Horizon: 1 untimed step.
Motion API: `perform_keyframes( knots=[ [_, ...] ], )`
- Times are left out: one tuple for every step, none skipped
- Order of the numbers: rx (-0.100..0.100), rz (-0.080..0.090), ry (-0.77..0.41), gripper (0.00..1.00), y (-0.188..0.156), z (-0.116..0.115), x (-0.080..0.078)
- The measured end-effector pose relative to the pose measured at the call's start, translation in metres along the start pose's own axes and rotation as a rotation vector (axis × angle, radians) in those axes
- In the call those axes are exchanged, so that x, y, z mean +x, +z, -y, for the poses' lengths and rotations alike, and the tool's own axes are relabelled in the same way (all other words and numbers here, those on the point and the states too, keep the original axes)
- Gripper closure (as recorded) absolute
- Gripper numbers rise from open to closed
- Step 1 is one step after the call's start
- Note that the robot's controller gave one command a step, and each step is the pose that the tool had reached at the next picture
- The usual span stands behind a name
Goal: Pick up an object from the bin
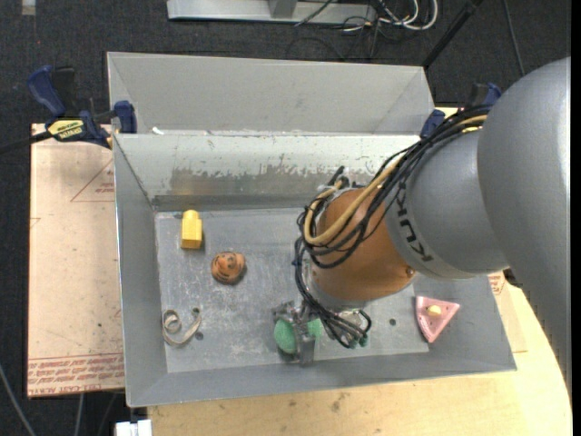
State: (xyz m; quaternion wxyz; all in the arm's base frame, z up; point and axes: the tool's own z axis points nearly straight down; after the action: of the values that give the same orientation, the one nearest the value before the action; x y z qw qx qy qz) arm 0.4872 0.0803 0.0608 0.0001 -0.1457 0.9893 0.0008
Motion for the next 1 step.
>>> perform_keyframes(
  knots=[
    [0.0, 0.0, 0.008, 1.0, -0.0009, 0.0004, -0.0003]
  ],
)
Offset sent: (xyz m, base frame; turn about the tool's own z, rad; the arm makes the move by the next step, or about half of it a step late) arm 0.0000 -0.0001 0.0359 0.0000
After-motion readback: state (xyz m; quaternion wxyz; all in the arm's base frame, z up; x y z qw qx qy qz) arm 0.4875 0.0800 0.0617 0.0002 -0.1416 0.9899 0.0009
